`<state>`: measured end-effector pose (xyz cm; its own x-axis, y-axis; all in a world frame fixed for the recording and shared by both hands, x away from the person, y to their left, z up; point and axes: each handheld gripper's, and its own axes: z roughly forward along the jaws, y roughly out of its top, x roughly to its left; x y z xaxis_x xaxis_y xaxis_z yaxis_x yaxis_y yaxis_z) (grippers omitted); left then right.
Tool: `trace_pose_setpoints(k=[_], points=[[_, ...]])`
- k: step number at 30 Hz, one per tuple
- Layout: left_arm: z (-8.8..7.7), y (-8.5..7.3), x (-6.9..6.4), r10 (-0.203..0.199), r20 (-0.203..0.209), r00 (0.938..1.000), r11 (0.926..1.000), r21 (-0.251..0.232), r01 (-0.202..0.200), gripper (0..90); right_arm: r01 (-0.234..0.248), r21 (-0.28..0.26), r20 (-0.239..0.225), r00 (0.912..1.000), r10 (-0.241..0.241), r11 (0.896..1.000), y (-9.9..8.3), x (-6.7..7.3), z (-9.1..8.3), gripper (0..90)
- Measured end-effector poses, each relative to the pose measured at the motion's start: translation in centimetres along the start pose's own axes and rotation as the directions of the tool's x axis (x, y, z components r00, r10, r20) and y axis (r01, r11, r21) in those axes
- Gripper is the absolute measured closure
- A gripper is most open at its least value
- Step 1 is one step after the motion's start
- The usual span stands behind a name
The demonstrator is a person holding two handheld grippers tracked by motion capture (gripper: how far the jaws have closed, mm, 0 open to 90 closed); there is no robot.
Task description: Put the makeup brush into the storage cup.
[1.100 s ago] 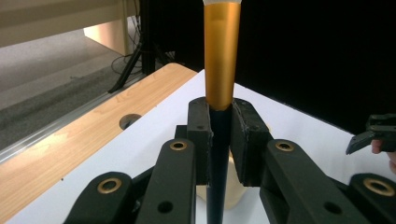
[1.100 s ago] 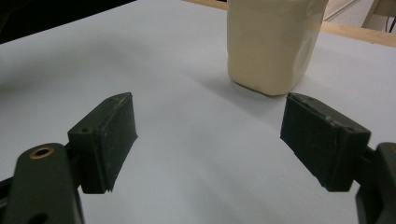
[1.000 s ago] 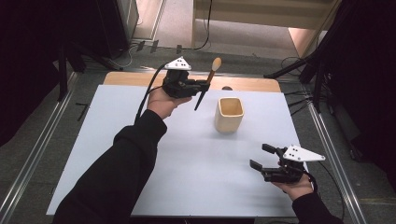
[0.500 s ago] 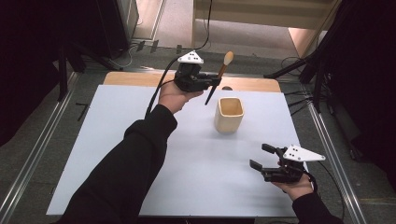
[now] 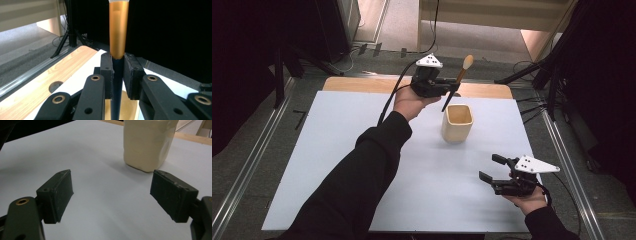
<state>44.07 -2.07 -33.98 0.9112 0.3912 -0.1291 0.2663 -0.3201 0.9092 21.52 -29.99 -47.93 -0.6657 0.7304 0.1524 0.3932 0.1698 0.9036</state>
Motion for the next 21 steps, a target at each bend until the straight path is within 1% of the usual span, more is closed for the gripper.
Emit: trace_pose_setpoints(k=[2, 9, 12, 19, 21], points=[[0.3, 0.1, -0.1, 0.007, 0.004, 1.0, 1.0, 0.003, -0.007, 79.5, 0.001, 0.0, 0.0, 1.0, -0.001, 1.0, 0.0, 0.0, 0.0, 18.8], [1.5, 0.0, -0.3, 0.007, 0.011, 0.9999, 0.9999, -0.015, -0.007, 79.5, 0.002, -0.002, -0.002, 1.0, -0.002, 1.0, 0.0, -0.1, 0.0, 18.7], [2.1, -0.1, -0.3, 0.008, 0.012, 0.9999, 1.0, -0.002, -0.008, 79.5, 0.002, -0.002, -0.002, 1.0, -0.002, 1.0, -0.1, -0.1, 0.0, 18.8], [3.3, -0.6, -0.4, -0.001, 0.019, 0.9998, 1.0, -0.002, 0.001, 79.5, 0.001, -0.003, -0.001, 1.0, -0.001, 1.0, -0.1, -0.1, 0.0, 18.8], [3.5, -0.7, -0.5, 0.006, 0.02, 0.9998, 1.0, 0.006, -0.006, 79.5, 0.0, -0.003, -0.002, 1.0, 0.0, 1.0, -0.1, -0.1, -0.1, 18.8]])
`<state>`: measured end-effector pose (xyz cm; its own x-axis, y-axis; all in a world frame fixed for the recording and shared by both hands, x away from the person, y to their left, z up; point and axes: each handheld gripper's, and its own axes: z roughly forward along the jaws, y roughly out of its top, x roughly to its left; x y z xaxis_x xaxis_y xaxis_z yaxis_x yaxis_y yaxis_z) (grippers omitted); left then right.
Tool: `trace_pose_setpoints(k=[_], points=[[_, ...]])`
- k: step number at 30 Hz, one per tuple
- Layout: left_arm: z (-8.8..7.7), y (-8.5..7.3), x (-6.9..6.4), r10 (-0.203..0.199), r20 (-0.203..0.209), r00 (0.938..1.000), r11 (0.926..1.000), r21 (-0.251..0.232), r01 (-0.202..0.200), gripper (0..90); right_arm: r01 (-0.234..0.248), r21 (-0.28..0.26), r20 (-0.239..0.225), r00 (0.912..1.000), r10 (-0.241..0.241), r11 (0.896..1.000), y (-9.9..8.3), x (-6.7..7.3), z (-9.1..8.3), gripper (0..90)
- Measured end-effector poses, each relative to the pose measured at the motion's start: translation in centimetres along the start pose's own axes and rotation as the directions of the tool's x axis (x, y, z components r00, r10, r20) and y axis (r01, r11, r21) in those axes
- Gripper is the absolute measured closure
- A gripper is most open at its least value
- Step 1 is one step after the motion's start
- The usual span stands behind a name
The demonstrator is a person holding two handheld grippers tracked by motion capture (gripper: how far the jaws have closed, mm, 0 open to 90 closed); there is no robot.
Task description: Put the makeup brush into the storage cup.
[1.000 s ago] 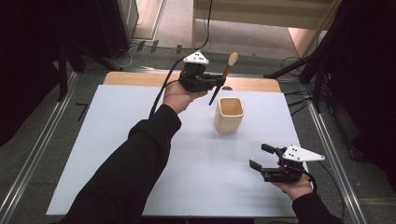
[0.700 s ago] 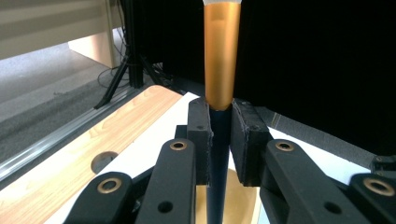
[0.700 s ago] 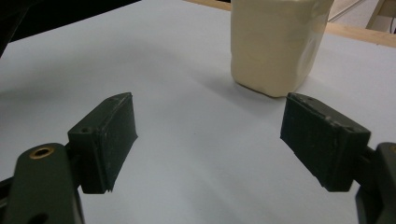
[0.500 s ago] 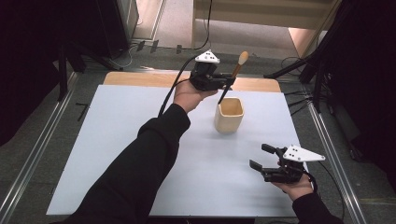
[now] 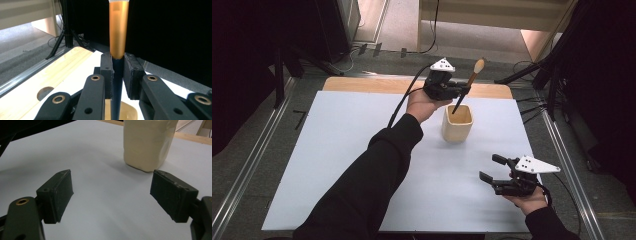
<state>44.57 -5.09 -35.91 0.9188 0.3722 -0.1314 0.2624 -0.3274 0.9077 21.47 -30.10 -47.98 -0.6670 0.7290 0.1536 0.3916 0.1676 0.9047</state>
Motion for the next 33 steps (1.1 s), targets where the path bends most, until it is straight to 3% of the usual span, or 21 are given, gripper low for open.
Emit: trace_pose_setpoints(k=[21, 33], points=[[1.1, -1.6, -0.2, -0.004, 0.018, 0.9998, 0.9999, 0.012, 0.004, 79.5, 0.002, 0.005, 0.0, 1.0, -0.002, 1.0, -0.1, 0.0, 0.0, 18.8], [1.5, -3.2, -0.2, -0.015, 0.018, 0.9997, 0.9996, 0.023, 0.015, 79.5, 0.006, 0.009, -0.004, 1.0, -0.006, 1.0, -0.1, 0.1, 0.1, 18.8]])
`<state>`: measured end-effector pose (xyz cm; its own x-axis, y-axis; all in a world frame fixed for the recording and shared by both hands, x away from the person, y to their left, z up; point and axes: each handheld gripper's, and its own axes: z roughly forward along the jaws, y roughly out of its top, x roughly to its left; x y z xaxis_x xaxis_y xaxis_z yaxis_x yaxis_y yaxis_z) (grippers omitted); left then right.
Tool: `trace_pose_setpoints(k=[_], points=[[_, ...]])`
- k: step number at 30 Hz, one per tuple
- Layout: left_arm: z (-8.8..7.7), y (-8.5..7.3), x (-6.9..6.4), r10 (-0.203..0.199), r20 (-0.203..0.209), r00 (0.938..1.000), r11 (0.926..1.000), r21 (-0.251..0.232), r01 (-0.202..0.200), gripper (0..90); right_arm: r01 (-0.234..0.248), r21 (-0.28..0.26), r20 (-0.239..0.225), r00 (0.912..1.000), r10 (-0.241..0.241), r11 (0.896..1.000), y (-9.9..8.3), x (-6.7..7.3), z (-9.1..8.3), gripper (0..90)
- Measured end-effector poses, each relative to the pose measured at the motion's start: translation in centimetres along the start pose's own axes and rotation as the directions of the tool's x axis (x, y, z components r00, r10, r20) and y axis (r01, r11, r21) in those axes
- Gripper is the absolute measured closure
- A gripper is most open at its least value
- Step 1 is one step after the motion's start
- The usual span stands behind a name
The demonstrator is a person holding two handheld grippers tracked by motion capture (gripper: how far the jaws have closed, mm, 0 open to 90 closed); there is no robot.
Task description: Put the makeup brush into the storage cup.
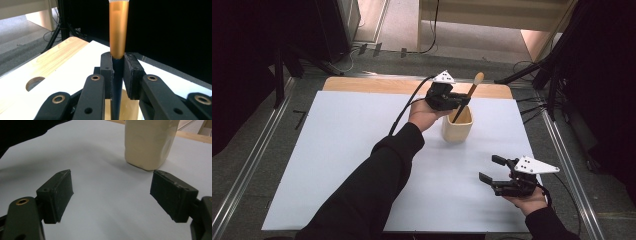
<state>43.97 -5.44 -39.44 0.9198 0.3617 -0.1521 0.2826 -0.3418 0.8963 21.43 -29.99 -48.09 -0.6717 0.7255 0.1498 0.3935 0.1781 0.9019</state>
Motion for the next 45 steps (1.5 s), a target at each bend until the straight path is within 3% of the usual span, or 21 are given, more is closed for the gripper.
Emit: trace_pose_setpoints(k=[9, 18, 21, 26, 32, 45], points=[[0.0, -1.1, 0.2, -0.02, 0.0, 0.9998, 0.9998, 0.01, 0.02, 79.4, 0.001, 0.006, -0.003, 1.0, -0.001, 1.0, 0.0, 0.0, 0.0, 18.8], [0.0, -1.6, 0.5, -0.027, 0.003, 0.9996, 0.9979, 0.059, 0.027, 77.5, -0.001, 0.008, -0.004, 1.0, 0.001, 1.0, 0.0, 0.0, 0.0, 18.8], [0.0, -1.6, 0.4, -0.005, 0.001, 1.0, 0.9971, 0.076, 0.005, 61.1, 0.0, 0.009, -0.004, 1.0, 0.0, 1.0, 0.0, 0.0, 0.0, 18.8], [-0.5, -1.5, 0.4, 0.009, 0.009, 0.9999, 0.9957, 0.092, -0.01, 50.0, 0.001, 0.007, -0.005, 1.0, -0.001, 1.0, 0.0, 0.0, 0.1, 18.8], [-1.6, -1.3, 0.4, -0.005, 0.043, 0.9991, 0.9952, 0.097, 0.001, 41.5, -0.003, 0.006, -0.005, 1.0, 0.003, 1.0, -0.1, 0.0, 0.0, 18.8], [-4.7, -2.2, -0.2, -0.004, 0.069, 0.9976, 0.9946, 0.104, -0.003, 36.2, -0.004, 0.009, 0.0, 1.0, 0.004, 1.0, -0.1, 0.0, 0.0, 18.8]])
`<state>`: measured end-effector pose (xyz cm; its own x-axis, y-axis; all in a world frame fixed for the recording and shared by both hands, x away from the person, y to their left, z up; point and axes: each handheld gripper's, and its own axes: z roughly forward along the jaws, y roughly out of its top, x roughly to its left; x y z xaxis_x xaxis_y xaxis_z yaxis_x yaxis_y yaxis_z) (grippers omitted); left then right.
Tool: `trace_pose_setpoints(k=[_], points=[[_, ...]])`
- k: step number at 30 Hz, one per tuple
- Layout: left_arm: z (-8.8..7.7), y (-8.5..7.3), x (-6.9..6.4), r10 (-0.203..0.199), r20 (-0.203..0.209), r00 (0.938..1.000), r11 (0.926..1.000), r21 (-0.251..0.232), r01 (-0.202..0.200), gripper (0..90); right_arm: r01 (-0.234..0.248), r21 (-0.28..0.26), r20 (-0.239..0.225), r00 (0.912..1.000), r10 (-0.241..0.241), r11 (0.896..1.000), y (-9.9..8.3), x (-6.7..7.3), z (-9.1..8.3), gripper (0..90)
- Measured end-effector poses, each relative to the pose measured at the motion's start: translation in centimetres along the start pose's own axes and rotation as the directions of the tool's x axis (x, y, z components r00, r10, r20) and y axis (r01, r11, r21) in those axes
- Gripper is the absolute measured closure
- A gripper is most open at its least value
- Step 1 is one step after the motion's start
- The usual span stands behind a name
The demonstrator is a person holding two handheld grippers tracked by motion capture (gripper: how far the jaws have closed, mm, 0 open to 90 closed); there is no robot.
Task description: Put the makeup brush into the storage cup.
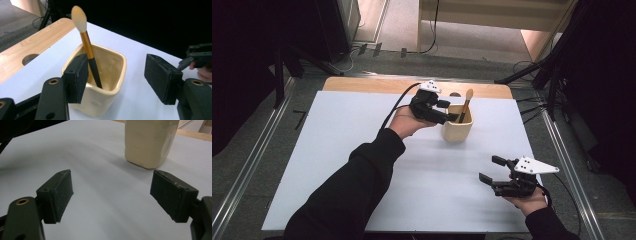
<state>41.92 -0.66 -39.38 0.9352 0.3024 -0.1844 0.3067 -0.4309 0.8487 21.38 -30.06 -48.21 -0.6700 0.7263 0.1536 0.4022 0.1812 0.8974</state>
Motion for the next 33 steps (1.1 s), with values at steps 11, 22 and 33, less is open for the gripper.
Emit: trace_pose_setpoints(k=[11, 22, 33], points=[[-2.9, -1.8, 0.1, 0.023, -0.026, 0.9994, 0.9996, 0.013, -0.023, 33.3, -0.007, -0.005, -0.009, 0.9999, 0.007, 1.0, 0.1, -0.1, 0.2, 18.6], [-5.7, -3.6, 0.1, 0.01, -0.042, 0.9991, 1.0, 0.001, -0.01, 32.4, -0.016, -0.013, -0.013, 0.9998, 0.016, 1.0, 0.3, -0.2, 0.5, 18.6], [-7.8, -5.8, -0.1, 0.014, -0.062, 0.998, 0.9999, 0.007, -0.014, 31.8, -0.021, -0.034, -0.011, 0.9997, 0.021, 0.999, 0.2, -0.3, 0.3, 18.6]])
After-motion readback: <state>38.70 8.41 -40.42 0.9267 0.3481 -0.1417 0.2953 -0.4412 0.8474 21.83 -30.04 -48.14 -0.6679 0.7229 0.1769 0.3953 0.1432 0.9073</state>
